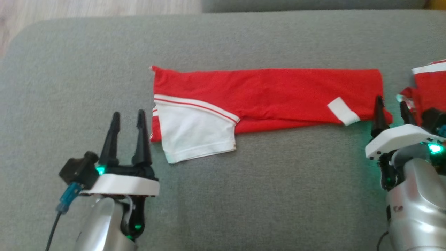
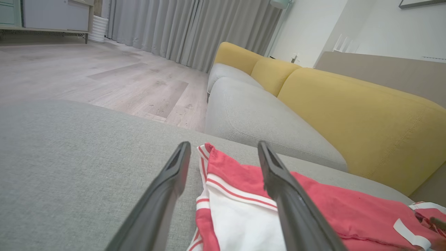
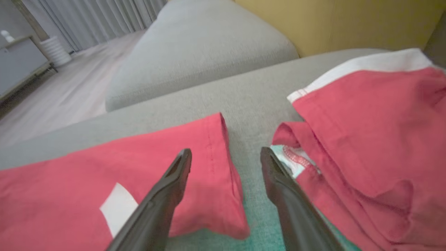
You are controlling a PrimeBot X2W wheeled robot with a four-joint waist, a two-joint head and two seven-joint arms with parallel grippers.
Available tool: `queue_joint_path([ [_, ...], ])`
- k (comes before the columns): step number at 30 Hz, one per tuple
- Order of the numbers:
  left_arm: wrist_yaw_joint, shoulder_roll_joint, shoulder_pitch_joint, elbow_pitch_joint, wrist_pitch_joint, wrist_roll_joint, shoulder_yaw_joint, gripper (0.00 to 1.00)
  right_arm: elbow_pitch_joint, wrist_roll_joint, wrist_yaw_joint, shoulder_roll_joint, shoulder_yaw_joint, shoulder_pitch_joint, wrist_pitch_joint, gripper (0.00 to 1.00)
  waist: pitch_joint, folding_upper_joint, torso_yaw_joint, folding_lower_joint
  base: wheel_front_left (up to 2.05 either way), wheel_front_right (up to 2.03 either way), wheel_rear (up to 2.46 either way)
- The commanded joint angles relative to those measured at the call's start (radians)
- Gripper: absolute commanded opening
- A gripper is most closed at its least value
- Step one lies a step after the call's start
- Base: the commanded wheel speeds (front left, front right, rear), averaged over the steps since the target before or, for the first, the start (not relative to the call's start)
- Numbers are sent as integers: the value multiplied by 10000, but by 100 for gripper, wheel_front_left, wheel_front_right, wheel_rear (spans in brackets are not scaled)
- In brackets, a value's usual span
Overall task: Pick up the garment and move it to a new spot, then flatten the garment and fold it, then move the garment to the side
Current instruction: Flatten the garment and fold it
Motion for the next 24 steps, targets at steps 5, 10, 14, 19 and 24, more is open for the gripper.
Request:
queue_joint_path([
  [5,-53,59,-530,-308,-80,-49,5,100,904,-641,-9,160,-551,-849,-88,100,390,0,292,-3,0,0,0],
  [10,-54,120,-648,-221,-80,-34,-148,100,1942,-862,-9,215,-748,-1217,-170,95,454,0,300,-3,0,0,0],
  [14,-54,123,-688,-187,-80,-36,-126,100,2423,-868,-9,232,-632,-1514,-493,0,440,0,217,-3,0,0,0],
  [19,-55,143,-653,-214,-80,-15,-95,100,2509,-910,-9,162,-614,-1645,-954,0,234,0,21,-3,0,0,0],
  [24,-55,147,-548,-250,-80,2,-49,100,2242,-1010,-9,-351,-743,-1486,-1180,0,-148,0,-174,-3,0,0,0],
])
